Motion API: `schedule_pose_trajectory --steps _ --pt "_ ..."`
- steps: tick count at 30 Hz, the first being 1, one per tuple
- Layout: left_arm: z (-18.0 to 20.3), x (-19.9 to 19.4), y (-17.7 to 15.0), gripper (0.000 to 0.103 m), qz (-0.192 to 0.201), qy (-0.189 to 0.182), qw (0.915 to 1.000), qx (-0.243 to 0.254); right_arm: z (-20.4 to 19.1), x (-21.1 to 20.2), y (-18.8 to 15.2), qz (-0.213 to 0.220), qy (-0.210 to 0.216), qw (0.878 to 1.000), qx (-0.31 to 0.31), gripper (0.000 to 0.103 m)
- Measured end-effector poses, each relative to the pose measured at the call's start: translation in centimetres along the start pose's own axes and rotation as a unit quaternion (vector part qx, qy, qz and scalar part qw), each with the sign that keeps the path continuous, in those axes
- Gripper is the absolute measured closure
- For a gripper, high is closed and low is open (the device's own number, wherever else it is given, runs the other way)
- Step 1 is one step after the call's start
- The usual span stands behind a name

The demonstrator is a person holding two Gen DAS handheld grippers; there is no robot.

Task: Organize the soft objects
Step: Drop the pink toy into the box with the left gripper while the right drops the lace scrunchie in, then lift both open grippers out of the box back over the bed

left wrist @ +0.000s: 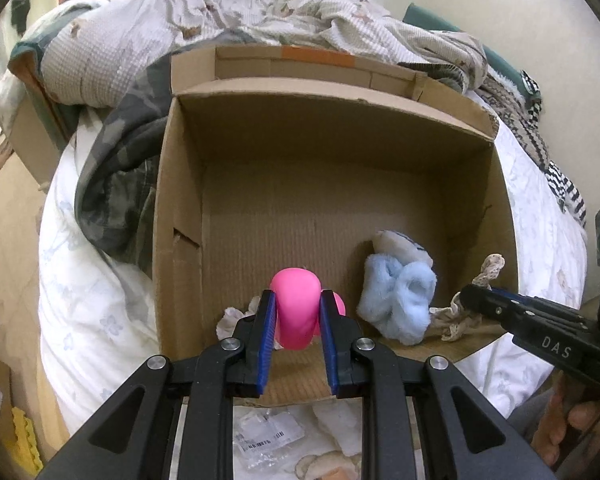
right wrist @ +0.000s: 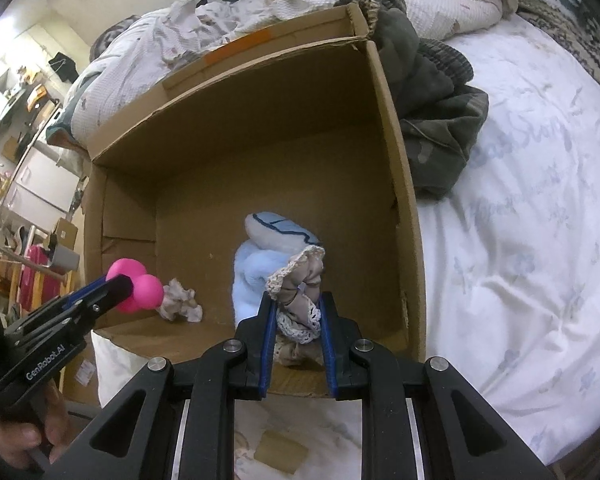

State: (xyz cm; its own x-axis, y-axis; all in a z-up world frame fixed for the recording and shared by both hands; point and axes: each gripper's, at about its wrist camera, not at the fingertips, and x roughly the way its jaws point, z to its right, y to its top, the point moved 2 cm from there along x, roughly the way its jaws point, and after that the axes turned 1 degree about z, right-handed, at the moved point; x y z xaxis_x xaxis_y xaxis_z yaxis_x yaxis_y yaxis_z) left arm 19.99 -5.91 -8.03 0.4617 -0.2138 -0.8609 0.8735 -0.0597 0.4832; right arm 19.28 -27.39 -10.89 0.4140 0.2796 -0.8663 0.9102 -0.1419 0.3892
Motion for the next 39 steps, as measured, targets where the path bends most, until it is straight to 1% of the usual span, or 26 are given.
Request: schedule_pose_trajectory --steps 3,6,7,9,10,11,12,13,14,15,17,20,27,30,33,35,39 --pt "0.1 0.3 -0.2 0.083 -0.009 0.004 1.0 0.002 0.2 0.0 0.1 0.001 0.005 1.0 0.01 0.081" --pt "0.1 0.4 -0.2 0.083 -0.011 0.008 0.9999 0.003 0.2 0.0 0.1 0.003 0.002 1.0 0.007 0.08" --pt "0.2 0.4 -0.3 0.08 -0.011 0.01 0.9999 0.004 0.2 -0.1 0.1 0.005 0.0 1.0 0.007 0.08" --pt "0.2 0.4 -0.3 0.069 -0.009 0.011 0.9999 0.006 0.2 -0.3 0.1 0.008 0.005 1.0 0.011 0.08" --pt "0.2 0.4 -0.4 0.055 -0.007 0.014 0.9999 0.006 0.3 -0.4 0.2 0.01 0.008 1.0 0.013 0.076" --pt "0.2 0.3 -0.4 0.044 -0.004 0.018 0.9998 0.007 0.3 -0.5 0.2 0.012 0.009 1.0 0.015 0.066" --pt "0.2 0.0 -0.4 0.042 0.004 0.023 0.9997 0.007 0.4 -0.5 0.2 0.014 0.009 1.0 0.017 0.056" --pt "0.2 -0.1 -0.4 0.042 0.008 0.023 0.9997 0.007 0.5 -0.7 0.2 0.017 0.011 1.0 0.02 0.03" --pt "0.3 -0.2 -0.3 0.042 0.01 0.023 0.9997 0.008 0.5 -0.9 0.2 0.023 0.02 0.999 0.023 0.024" --pt "0.3 -0.2 -0.3 0.042 0.009 0.024 0.9996 0.01 0.4 -1.0 0.3 0.026 0.022 0.999 0.024 0.024" --pt "0.3 -0.2 -0.3 0.042 0.009 0.029 0.9995 0.011 0.2 -1.1 0.3 0.028 0.012 0.999 0.016 0.024" --pt "0.2 -0.2 -0.3 0.042 0.009 0.036 0.9992 0.011 0.1 -1.1 0.3 0.027 0.015 0.999 0.013 0.024" --pt "-0.2 -0.6 -0.4 0.042 0.01 0.039 0.9991 -0.008 0.3 -1.5 0.1 0.031 0.011 0.999 0.017 0.024" --pt "-0.2 -1.1 -0.5 0.042 0.014 0.045 0.9988 -0.009 0.3 -2.0 0.0 0.045 -0.014 0.999 0.02 0.024" --pt "-0.3 -1.7 -0.5 0.042 0.026 0.05 0.9984 -0.009 0.2 -2.6 -0.1 0.056 -0.024 0.998 0.021 0.024" --pt "-0.6 -2.2 -0.6 0.042 0.031 0.05 0.9982 -0.013 0.0 -3.0 -0.3 0.062 -0.038 0.997 0.015 0.024" --pt "-1.3 -3.1 -0.8 0.042 0.038 0.048 0.9978 -0.026 -0.5 -3.2 -0.8 0.057 -0.049 0.997 0.001 0.024"
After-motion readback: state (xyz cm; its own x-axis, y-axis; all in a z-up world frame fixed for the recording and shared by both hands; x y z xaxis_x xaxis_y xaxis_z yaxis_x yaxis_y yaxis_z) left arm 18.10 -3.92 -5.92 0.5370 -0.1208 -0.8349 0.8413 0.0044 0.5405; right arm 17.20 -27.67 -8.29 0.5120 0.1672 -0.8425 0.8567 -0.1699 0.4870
